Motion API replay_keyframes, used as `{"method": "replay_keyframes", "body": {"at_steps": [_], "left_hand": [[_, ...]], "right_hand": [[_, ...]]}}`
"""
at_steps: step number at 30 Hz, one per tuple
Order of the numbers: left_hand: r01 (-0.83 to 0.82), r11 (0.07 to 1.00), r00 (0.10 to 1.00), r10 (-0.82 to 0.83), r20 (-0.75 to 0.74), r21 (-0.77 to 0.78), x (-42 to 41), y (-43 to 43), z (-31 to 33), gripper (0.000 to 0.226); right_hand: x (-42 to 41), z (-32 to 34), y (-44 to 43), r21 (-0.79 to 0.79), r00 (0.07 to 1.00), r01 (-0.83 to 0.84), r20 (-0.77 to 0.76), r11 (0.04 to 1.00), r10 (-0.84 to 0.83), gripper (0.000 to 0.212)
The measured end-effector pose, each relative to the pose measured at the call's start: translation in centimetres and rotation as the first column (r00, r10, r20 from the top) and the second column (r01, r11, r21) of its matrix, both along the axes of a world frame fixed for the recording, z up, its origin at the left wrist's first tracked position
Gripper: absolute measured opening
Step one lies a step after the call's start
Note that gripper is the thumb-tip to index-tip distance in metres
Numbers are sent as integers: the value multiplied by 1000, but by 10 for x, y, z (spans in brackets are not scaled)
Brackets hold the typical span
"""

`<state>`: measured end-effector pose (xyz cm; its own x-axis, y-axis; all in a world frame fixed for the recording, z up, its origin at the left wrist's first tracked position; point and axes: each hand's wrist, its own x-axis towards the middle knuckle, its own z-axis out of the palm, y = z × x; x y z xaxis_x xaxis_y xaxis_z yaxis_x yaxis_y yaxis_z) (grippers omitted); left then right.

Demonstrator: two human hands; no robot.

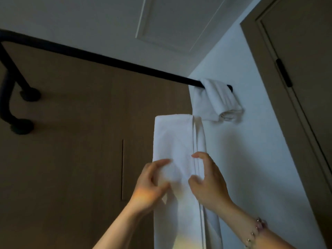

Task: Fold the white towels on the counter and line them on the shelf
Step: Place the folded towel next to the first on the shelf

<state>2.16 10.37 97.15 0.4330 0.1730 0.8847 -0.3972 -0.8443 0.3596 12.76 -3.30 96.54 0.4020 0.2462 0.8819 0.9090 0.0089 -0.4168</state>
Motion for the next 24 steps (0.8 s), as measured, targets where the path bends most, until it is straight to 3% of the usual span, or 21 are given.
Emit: {"method": "replay_keyframes", "body": {"at_steps": [9,16,20,24], "left_hand": [[-150,961,979,111,173,233,46,-8,94,61],[-333,913,931,278,238,236,83,-23,174,62],[-609,724,793,561,239,322,85,-24,220,73],[-716,609,690,691,215,341,88,-34,250,74]], "right_hand": [[58,96,-12,105,967,-82,249,991,54,50],[111,183,-24,84,916,-176,378,981,132,54],[124,229,-20,38,900,-200,403,979,168,59],[130,256,-18,16,896,-181,415,983,158,68]]}}
